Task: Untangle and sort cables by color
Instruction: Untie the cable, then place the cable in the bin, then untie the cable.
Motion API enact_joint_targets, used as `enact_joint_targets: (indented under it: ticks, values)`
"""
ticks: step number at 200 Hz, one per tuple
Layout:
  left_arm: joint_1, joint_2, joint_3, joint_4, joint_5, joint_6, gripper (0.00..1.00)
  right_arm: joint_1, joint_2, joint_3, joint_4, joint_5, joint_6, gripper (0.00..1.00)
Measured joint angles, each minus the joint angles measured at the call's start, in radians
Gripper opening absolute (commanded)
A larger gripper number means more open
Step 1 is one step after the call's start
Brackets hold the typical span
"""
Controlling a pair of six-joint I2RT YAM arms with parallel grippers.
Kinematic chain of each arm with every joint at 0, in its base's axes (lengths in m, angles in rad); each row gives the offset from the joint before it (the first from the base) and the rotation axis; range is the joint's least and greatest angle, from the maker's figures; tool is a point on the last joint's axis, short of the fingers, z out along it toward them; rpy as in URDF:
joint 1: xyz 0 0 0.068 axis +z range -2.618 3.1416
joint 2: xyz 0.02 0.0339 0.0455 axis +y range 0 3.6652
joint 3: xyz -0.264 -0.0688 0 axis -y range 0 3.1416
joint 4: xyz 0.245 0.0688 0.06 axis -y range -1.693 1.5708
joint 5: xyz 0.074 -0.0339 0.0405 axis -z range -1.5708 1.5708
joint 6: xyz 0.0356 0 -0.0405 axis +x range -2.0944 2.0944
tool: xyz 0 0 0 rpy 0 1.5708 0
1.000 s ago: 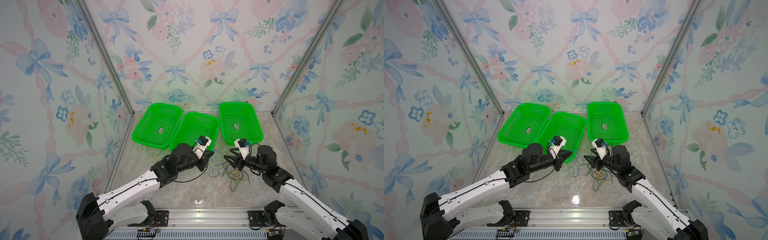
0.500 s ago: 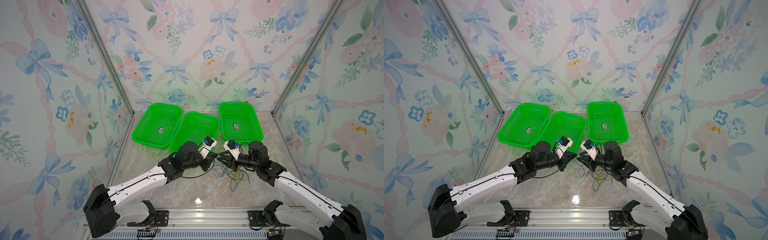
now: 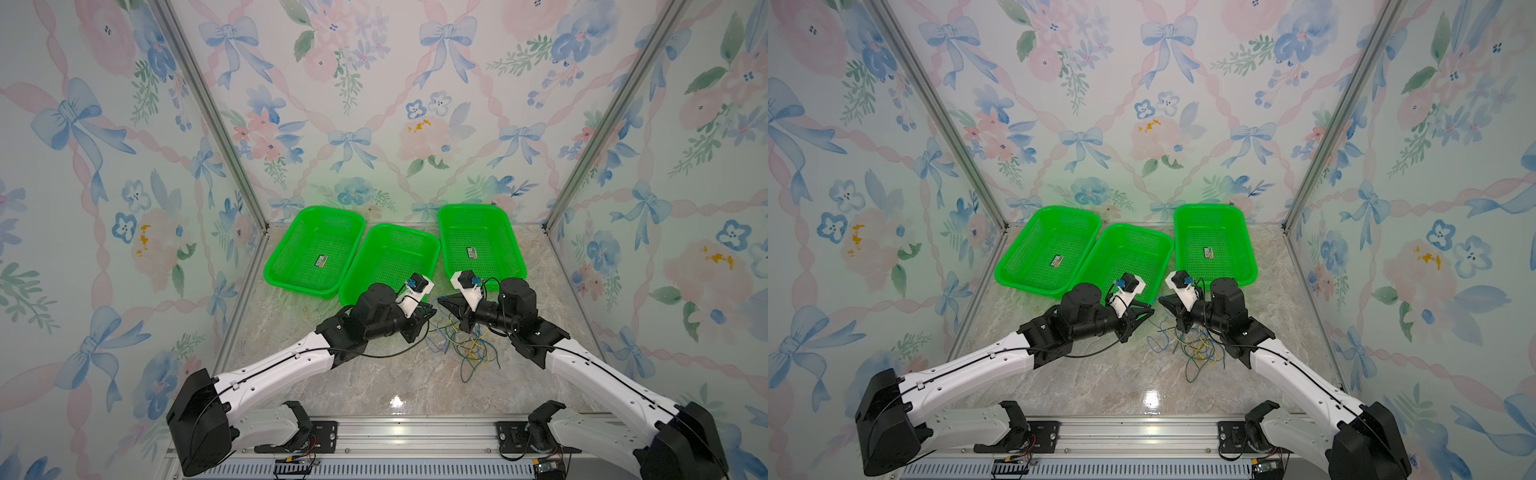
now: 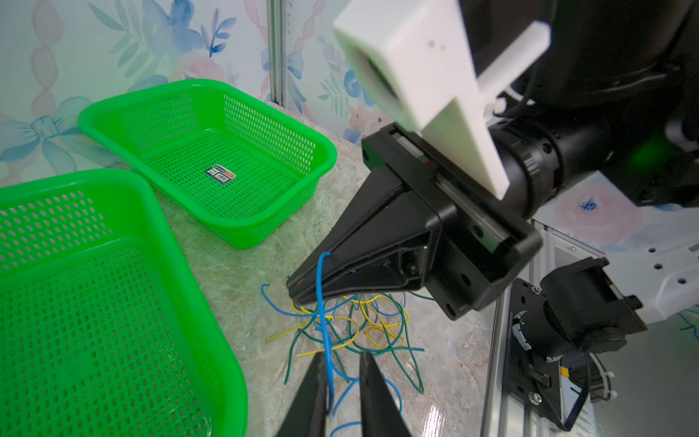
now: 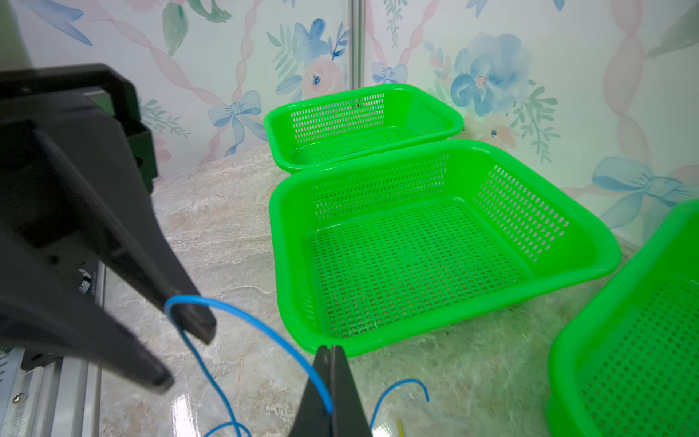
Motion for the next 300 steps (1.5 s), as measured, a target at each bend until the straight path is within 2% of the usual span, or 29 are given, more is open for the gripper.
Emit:
enact_joint_targets:
  ticks: [31,54,128,152,174,192,234,262,300]
  values:
    - [0.000,-0.038,0.000,0.000,-0.073,-0.002,0.37,-0.112,0.024,0.005,0.089,0.058,0.110,0.00]
    - [0.000,-0.045,0.000,0.000,-0.105,-0.003,0.41,-0.164,0.088,0.071,0.101,0.122,0.160,0.00]
    - [0.000,-0.039,-0.009,0.000,-0.146,-0.017,0.55,-0.387,0.454,0.360,0.174,0.268,0.273,0.01]
    - [0.000,-0.023,-0.020,0.000,-0.158,-0.032,0.60,-0.408,0.599,0.408,0.175,0.291,0.283,0.08]
    - [0.000,-0.005,-0.027,0.000,-0.169,-0.039,0.63,-0.408,0.716,0.458,0.148,0.299,0.292,0.29]
    - [0.000,0.007,-0.034,0.000,-0.177,-0.051,0.66,-0.408,0.757,0.476,0.110,0.311,0.278,0.36]
    - [0.000,0.027,-0.043,0.000,-0.184,-0.060,0.67,-0.406,0.696,0.459,0.039,0.338,0.260,0.40]
    - [0.000,0.049,-0.043,0.000,-0.179,-0.060,0.68,-0.398,0.461,0.341,-0.048,0.354,0.286,0.41]
    - [0.000,0.094,-0.040,0.000,-0.158,-0.060,0.71,-0.380,0.143,0.178,-0.245,0.383,0.403,0.45]
